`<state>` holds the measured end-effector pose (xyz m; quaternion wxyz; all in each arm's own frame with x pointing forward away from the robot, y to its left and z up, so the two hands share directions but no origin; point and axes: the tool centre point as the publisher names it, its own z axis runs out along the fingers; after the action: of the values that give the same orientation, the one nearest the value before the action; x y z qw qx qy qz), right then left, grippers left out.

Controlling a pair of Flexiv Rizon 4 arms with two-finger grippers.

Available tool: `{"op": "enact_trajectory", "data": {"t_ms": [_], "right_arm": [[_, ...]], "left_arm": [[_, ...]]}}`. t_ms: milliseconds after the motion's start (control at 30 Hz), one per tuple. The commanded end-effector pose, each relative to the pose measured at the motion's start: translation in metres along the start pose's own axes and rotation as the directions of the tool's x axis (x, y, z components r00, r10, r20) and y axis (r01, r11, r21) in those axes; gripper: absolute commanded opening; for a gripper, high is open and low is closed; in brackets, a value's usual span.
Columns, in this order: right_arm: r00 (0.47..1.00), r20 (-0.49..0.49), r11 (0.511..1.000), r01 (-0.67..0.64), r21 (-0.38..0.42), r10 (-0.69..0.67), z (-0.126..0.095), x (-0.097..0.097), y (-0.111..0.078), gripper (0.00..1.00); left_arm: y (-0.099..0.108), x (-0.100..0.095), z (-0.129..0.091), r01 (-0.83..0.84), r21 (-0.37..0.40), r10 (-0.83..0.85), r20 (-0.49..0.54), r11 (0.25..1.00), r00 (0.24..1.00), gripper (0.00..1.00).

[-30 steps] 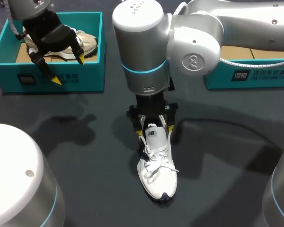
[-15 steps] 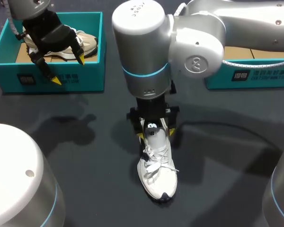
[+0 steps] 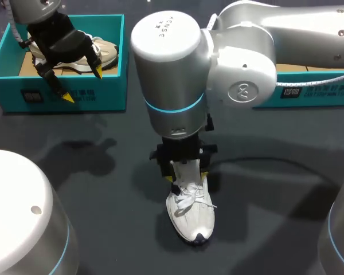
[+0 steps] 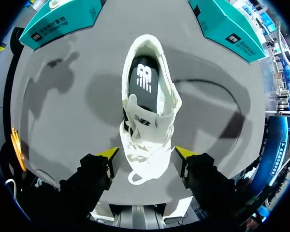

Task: Take the shoe out of the shoebox, open the shoe tongue, remove and reinsert the insole, then place the shoe into the shoebox

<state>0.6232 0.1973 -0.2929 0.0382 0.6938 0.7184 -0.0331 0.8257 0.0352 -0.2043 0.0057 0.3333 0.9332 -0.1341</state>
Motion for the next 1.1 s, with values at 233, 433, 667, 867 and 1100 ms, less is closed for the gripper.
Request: {"op": "enact_trajectory", "data": {"t_ms": [233, 433, 667, 867, 1100], "right_arm": [[1.0, 0.007, 1.0, -0.009, -0.018, 0.01, -0.003, -0.001, -0.011, 0.35], [1.0, -0.014, 0.999, 0.015, -0.035, -0.015, 0.01, -0.004, 0.0, 0.36], [0.998, -0.04, 0.998, 0.049, -0.047, -0.051, 0.028, -0.009, 0.023, 0.38], [0.995, -0.075, 0.997, 0.068, -0.034, -0.07, 0.047, -0.012, 0.043, 0.35], [0.992, -0.091, 0.996, 0.085, -0.023, -0.087, 0.05, -0.013, 0.047, 0.3]], "left_arm": [[0.0, 0.0, 0.0, 0.0, -0.002, 0.0, -0.002, 1.0, 1.0, 1.0], [0.0, 0.0, 0.0, 0.0, -0.002, 0.0, -0.002, 1.0, 1.0, 1.0], [0.0, 0.0, 0.0, 0.0, -0.002, 0.0, -0.002, 1.0, 1.0, 1.0], [0.0, 0.0, 0.0, 0.0, -0.002, 0.0, -0.002, 1.0, 1.0, 1.0], [0.0, 0.0, 0.0, 0.0, -0.002, 0.0, -0.002, 1.0, 1.0, 1.0]]}}
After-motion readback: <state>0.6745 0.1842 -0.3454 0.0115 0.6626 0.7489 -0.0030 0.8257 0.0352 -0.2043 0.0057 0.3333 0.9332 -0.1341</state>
